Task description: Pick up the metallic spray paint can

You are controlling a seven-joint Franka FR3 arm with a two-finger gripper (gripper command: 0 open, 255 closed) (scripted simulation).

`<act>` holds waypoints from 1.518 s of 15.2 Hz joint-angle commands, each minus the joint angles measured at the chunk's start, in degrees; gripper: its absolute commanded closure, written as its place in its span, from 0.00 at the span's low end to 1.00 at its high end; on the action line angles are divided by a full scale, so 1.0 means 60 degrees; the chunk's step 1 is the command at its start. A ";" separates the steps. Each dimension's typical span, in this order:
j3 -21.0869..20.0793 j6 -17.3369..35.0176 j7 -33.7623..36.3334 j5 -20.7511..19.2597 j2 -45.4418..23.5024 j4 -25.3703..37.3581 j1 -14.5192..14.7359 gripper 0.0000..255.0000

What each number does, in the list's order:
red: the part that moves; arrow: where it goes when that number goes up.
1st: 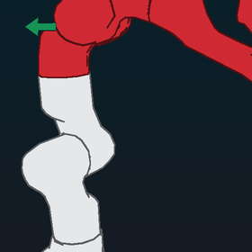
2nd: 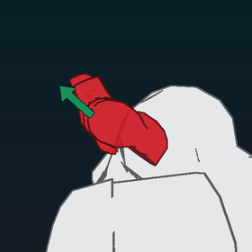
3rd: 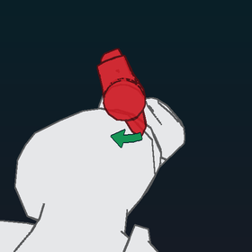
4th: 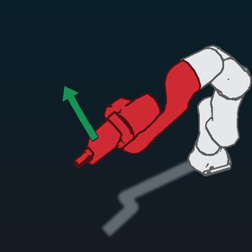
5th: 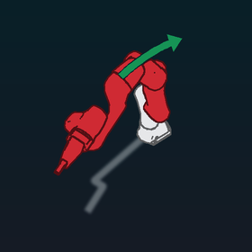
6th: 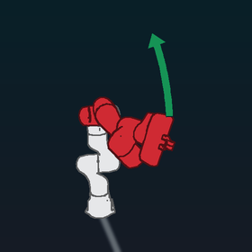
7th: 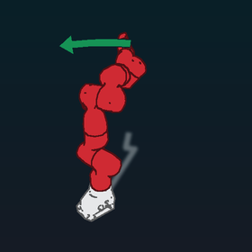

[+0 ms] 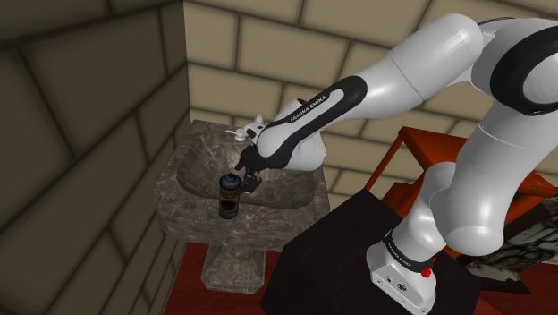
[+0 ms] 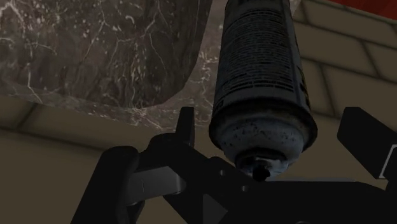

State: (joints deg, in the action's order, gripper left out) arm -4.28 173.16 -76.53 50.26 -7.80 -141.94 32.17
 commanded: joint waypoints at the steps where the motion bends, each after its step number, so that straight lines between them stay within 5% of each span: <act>1: -0.0282 0.0195 -0.0720 0.0746 -0.0320 0.0151 -0.0172 0.00; 4: -0.0834 0.0509 -0.1916 0.1963 -0.0854 0.0423 -0.0575 0.00; 6: -0.0855 0.0512 -0.1908 0.1952 -0.0855 0.0421 -0.0596 0.00; 7: -0.0852 0.0509 -0.1909 0.1948 -0.0861 0.0428 -0.0599 1.00; 16: -0.0856 0.0513 -0.1908 0.1952 -0.0855 0.0421 -0.0597 1.00; 23: 0.0162 -0.0110 0.0336 -0.0377 0.0168 -0.0047 0.0117 1.00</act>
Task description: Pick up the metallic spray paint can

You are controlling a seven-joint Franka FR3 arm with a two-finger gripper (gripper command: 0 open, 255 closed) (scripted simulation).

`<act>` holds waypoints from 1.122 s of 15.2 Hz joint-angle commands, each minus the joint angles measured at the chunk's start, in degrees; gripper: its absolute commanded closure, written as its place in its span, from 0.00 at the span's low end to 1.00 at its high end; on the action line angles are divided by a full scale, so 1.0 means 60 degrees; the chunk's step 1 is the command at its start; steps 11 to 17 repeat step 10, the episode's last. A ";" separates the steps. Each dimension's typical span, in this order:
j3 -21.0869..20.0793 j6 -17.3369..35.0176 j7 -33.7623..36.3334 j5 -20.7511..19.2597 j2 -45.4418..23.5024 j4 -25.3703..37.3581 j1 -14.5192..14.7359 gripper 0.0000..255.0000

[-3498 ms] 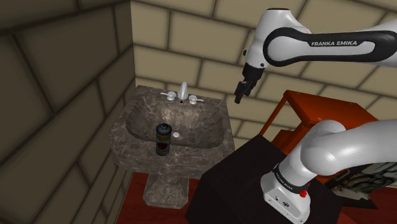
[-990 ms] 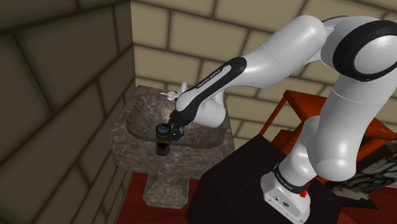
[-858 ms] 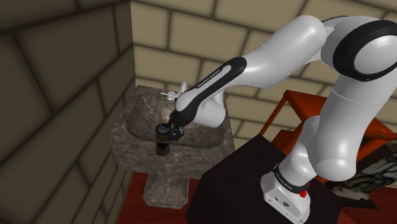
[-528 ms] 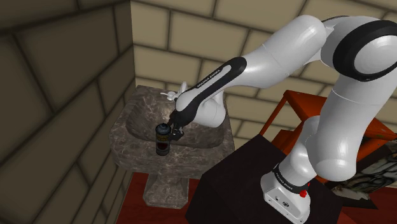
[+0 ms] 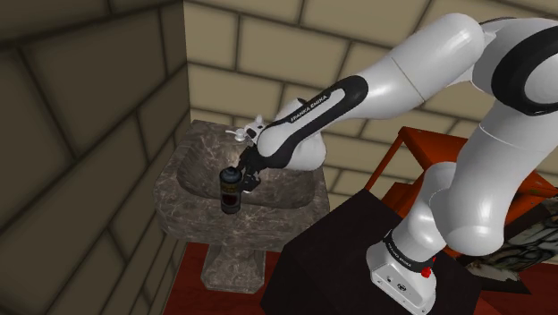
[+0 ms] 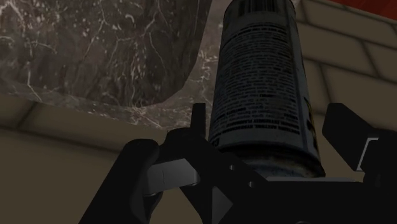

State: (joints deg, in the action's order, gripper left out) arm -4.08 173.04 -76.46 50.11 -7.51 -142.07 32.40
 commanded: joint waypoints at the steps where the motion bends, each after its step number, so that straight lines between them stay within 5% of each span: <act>1: 0.0238 -0.0181 0.0615 -0.0669 0.0257 -0.0073 0.0142 1.00; 8: 0.0697 -0.0881 0.2381 -0.2643 0.1171 -0.0254 0.0285 1.00; 17: 0.0691 -0.0897 0.2413 -0.2680 0.1190 -0.0255 0.0273 1.00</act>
